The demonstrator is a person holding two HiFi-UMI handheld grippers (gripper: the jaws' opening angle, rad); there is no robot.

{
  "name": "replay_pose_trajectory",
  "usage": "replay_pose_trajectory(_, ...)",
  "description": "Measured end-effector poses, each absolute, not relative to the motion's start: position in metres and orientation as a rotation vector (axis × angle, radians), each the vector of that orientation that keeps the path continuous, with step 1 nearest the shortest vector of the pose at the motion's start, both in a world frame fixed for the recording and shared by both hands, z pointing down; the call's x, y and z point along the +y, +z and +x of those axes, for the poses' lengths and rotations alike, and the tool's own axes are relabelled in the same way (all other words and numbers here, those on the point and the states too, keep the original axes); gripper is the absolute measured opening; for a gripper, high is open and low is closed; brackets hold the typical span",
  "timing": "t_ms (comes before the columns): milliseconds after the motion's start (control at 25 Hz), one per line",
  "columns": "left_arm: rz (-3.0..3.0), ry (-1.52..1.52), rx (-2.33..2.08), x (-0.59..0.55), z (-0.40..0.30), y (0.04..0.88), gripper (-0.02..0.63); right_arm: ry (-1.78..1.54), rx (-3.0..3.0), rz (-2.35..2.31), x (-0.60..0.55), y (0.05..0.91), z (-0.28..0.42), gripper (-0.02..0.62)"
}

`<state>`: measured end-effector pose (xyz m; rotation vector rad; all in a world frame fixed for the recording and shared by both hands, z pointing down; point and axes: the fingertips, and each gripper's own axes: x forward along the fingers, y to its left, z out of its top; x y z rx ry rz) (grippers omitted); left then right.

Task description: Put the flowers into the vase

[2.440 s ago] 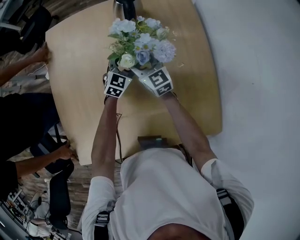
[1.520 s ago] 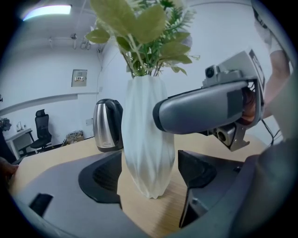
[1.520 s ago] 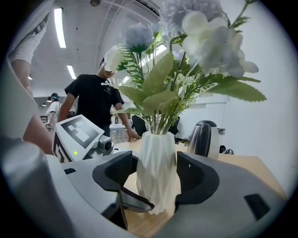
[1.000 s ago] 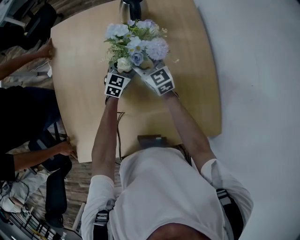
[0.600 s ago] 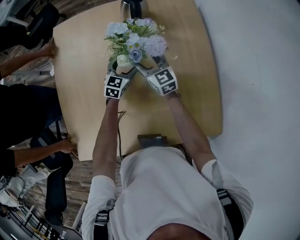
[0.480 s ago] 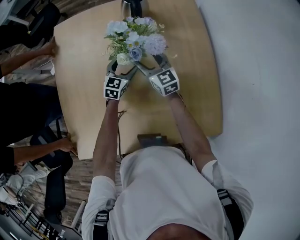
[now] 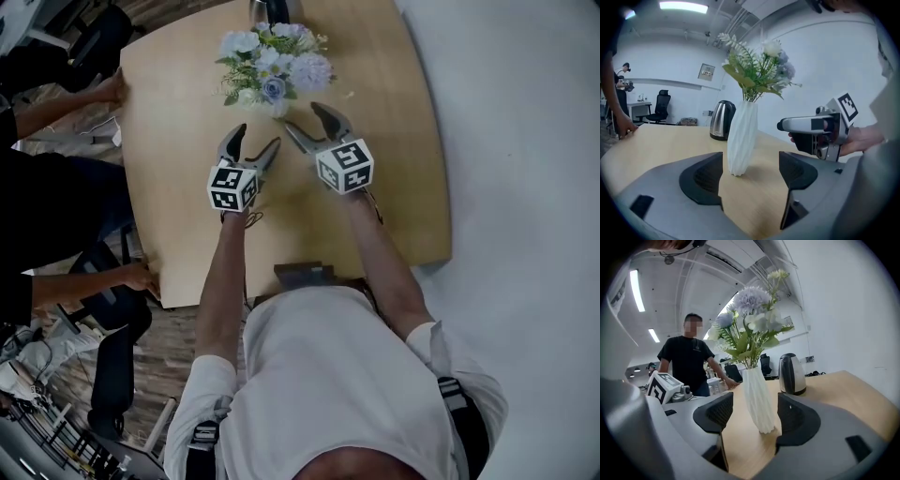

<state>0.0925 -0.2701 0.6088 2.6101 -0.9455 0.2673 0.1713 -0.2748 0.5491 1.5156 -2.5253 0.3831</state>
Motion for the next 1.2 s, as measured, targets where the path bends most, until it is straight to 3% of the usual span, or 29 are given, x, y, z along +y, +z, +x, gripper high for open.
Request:
replay_pose_trajectory(360, 2.587, 0.079, -0.779, -0.228, 0.103, 0.547, 0.356, 0.543, -2.548, 1.551, -0.233, 0.512, 0.160, 0.276)
replay_pose_trajectory(680, 2.525, 0.195, -0.694, -0.176, 0.078, 0.539, 0.354, 0.873, -2.627, 1.585, -0.182, 0.495, 0.120, 0.270)
replay_pose_trajectory(1200, 2.333, -0.084, -0.373, -0.090, 0.065, 0.491, 0.276, 1.318, -2.758, 1.640, -0.098, 0.458, 0.090, 0.070)
